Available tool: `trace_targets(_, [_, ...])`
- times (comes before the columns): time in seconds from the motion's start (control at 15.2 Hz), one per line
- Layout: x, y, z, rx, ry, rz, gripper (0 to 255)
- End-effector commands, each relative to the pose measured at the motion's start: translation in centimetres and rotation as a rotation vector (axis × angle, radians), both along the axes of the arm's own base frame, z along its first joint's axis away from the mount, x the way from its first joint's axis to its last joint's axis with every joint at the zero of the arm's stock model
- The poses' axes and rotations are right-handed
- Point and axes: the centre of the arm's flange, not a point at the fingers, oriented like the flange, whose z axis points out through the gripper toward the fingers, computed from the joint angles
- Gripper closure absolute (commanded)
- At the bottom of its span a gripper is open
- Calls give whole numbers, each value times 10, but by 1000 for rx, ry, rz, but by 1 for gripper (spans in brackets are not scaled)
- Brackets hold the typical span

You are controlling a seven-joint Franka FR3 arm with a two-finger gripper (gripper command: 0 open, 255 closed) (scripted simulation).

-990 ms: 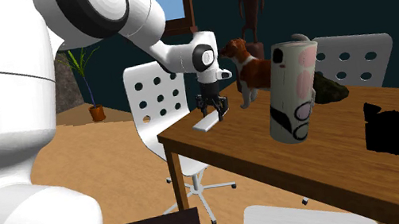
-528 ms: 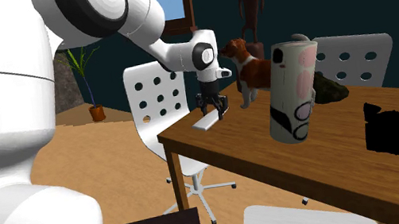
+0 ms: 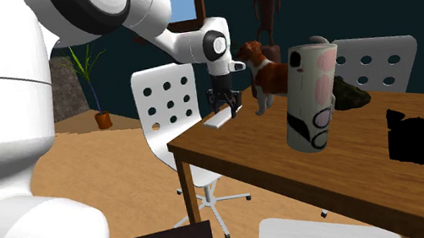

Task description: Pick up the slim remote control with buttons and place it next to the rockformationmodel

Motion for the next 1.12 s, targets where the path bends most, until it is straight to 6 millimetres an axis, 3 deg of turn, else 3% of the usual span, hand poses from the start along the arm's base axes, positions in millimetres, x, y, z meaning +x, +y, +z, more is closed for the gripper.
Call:
trace_targets(0.0, [0, 1, 11, 0, 0, 0, 255])
trace_targets(0.66, [0, 1, 63, 0, 0, 0, 255])
trace_targets(1.06, [-65, -45, 63, 0, 0, 0, 255])
